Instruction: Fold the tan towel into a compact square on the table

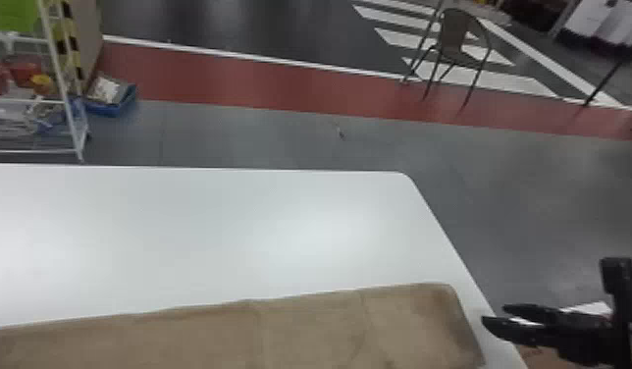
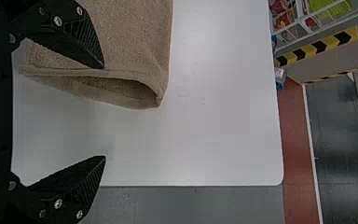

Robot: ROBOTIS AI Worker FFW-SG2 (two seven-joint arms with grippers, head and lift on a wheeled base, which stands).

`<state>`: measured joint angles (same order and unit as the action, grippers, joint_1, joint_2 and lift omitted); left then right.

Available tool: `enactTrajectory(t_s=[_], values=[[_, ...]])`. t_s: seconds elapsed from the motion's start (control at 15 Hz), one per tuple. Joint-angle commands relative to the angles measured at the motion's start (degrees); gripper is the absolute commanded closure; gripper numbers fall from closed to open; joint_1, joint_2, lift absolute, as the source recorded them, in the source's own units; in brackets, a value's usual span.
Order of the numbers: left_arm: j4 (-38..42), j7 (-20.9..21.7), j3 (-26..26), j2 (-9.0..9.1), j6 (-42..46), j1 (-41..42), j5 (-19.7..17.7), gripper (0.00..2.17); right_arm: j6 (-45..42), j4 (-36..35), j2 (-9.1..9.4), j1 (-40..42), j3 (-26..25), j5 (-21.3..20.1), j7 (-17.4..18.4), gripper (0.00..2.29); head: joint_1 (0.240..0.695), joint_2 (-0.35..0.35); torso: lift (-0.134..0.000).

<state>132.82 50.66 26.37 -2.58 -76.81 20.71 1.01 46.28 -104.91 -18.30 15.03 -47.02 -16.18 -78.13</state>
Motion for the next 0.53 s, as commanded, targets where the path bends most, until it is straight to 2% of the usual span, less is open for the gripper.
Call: enactTrajectory(t_s=[0.0, 0.47], values=[[-0.1, 0.0, 0.0, -0.23, 0.0, -0.1, 0.5, 1.01, -0.4, 0.1, 0.02, 0.0, -0.1, 0.0, -0.2, 0.22, 0.695, -0.35, -0.123], [0.7, 0.1, -0.9, -0.5, -3.0, 0.5, 4.3, 1.01, -1.5, 0.7, 0.02, 0.2, 0.5, 0.0, -0.2, 0.22, 0.695, -0.35, -0.123]])
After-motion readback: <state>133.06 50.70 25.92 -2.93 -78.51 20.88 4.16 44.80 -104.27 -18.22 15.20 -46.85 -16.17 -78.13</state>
